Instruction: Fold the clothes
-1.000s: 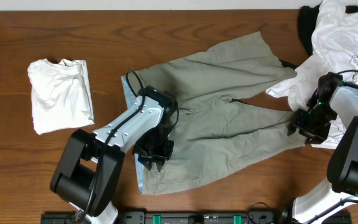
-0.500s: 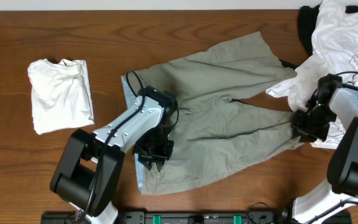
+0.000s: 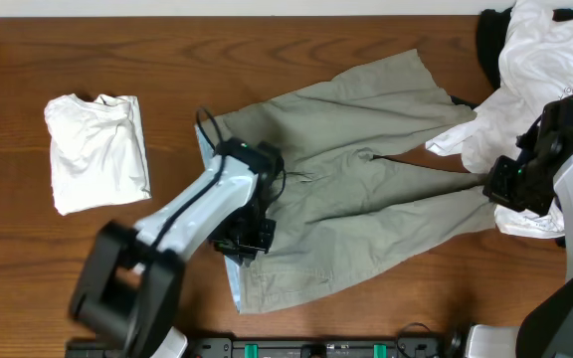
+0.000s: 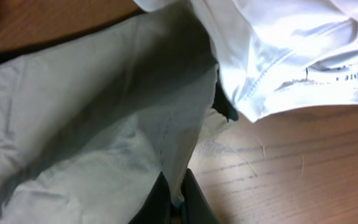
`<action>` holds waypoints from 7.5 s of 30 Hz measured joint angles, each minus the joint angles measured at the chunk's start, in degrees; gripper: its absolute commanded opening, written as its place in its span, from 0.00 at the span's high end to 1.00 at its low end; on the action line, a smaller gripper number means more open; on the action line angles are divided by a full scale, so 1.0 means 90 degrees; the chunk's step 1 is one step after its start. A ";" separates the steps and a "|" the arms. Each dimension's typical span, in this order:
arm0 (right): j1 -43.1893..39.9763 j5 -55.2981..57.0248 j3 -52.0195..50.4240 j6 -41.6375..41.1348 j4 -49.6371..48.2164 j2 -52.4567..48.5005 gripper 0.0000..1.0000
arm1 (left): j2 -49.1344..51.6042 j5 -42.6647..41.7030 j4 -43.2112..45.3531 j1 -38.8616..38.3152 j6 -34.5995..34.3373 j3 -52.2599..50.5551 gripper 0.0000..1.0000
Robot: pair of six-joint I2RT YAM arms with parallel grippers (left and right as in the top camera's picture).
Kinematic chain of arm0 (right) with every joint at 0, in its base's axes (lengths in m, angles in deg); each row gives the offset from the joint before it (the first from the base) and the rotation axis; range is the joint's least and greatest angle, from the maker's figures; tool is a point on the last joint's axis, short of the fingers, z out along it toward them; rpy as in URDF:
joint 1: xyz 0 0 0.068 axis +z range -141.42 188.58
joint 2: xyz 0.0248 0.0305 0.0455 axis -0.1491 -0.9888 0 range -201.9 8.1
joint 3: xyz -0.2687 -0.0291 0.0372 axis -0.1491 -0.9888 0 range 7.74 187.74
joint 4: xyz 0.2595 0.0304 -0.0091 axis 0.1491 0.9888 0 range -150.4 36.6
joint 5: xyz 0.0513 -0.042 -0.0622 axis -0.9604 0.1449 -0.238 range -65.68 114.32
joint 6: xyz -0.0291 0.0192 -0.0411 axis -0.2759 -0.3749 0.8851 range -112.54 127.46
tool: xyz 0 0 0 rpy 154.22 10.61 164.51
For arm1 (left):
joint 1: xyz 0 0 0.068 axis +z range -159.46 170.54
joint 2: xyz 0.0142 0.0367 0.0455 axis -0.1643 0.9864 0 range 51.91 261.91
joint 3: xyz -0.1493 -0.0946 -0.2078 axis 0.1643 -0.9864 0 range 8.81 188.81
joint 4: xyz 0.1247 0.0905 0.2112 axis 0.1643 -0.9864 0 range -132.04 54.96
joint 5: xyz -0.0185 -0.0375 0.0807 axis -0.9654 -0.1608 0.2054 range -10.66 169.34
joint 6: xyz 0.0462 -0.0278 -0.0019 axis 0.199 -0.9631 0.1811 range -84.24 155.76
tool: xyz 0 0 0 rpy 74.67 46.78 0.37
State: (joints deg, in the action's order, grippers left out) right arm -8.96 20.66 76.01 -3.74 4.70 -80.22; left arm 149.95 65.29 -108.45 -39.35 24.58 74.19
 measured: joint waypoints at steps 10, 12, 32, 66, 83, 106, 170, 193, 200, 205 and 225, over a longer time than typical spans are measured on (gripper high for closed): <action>0.0000 0.0000 0.0000 0.0160 0.0049 -0.0002 0.99 | -0.2353 0.0347 -0.0007 0.0000 -0.1379 0.0100 0.61; 0.0000 0.0000 0.0000 0.0165 0.0046 -0.0002 0.99 | -0.2443 0.0457 0.0012 0.0000 -0.1503 0.0068 0.54; 0.0000 0.0000 0.0000 0.0197 0.0051 -0.0002 0.98 | -0.2200 -0.0389 0.1326 -0.0049 -0.1418 -0.2229 0.53; 0.0000 0.0000 0.0000 0.0206 0.0051 -0.0002 0.98 | -0.2200 -0.1348 0.2331 -0.0073 -0.1056 -0.3048 0.73; 0.0000 0.0000 0.0000 0.0206 0.0044 -0.0002 0.98 | -0.2200 -0.1498 0.2562 -0.0073 -0.1270 -0.3585 0.89; 0.0000 -0.0075 0.0000 0.0206 0.0112 0.0391 0.99 | -0.3859 -0.1229 0.1474 -0.0063 -0.1248 -0.2081 0.94; 0.1974 -0.0945 0.0158 -0.0850 -0.5812 -0.2069 0.36 | -0.0916 0.1525 0.5234 0.3368 -0.0971 -0.0296 0.62; 0.1812 -0.0925 0.0175 0.0165 -0.3470 -0.1304 0.21 | -0.0549 0.0170 0.3959 0.2130 -0.0763 -0.0272 0.62; 0.1676 -0.0925 0.0175 0.0311 -0.3716 -0.1863 0.17 | 0.0787 0.0104 0.3878 0.2064 -0.0753 -0.0267 0.62; 0.1613 -0.0925 0.0172 0.0330 -0.4024 -0.1923 0.16 | 0.1025 0.0289 0.3296 0.2091 -0.0741 -0.0015 0.67; 0.1610 -0.2089 0.0172 0.0427 -0.4806 -0.2817 0.15 | 0.1054 0.0559 0.3191 0.3514 -0.0731 0.0007 0.66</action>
State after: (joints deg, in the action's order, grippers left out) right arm 5.53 1.86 77.56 0.10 -38.55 -105.57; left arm 159.43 70.32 -79.73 -7.72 18.00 74.26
